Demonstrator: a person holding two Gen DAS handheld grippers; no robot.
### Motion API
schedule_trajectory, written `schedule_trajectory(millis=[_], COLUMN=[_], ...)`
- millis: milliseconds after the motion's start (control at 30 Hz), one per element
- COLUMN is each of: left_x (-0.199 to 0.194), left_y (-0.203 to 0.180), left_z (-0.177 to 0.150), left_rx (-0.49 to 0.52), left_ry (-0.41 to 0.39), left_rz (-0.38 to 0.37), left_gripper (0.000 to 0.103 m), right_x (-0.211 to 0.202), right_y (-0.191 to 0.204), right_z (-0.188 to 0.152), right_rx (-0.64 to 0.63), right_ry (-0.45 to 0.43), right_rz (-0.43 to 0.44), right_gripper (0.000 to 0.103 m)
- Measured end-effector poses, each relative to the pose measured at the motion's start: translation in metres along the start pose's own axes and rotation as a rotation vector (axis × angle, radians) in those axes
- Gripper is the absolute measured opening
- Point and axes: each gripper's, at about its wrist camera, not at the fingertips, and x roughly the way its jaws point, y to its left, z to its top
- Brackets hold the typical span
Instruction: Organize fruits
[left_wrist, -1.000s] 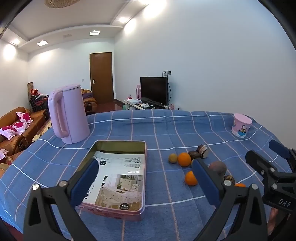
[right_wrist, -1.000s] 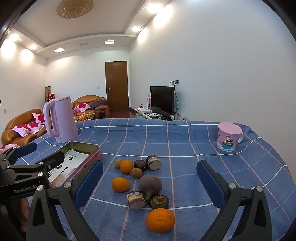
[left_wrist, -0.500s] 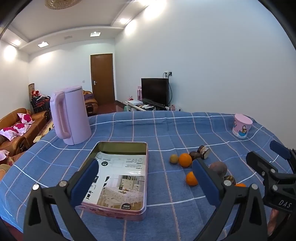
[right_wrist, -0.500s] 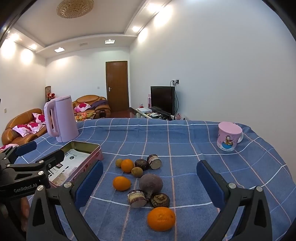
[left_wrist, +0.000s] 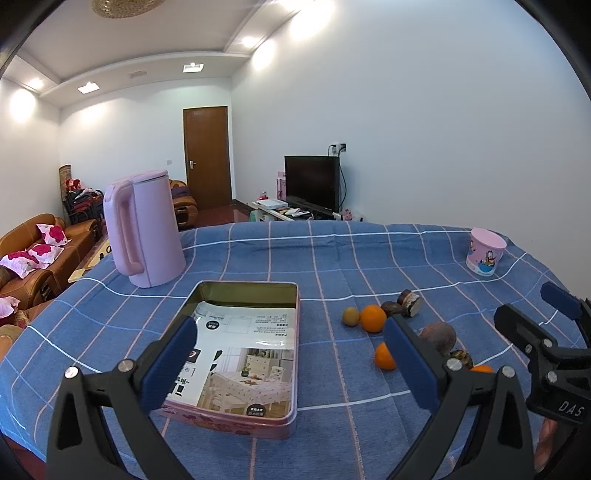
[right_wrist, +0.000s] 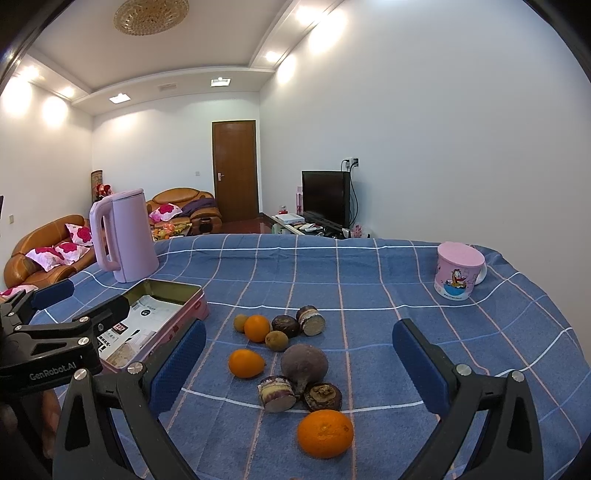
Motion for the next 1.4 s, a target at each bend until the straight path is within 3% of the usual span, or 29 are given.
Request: schedule_trajectory(millis=[1400], left_x=[0.0012], left_y=[0.0009], left_z=[-0.0023], left_rx=[-0.002], left_ry=[0.006], left_rz=[0.004], left_gripper=[0.103], right_x=[-0.0002], right_y=[0.0019], right_z=[-0.0029], right_rx=[0.000], right_ry=[0.007], right_rz=[0.003], right_gripper=[0.102])
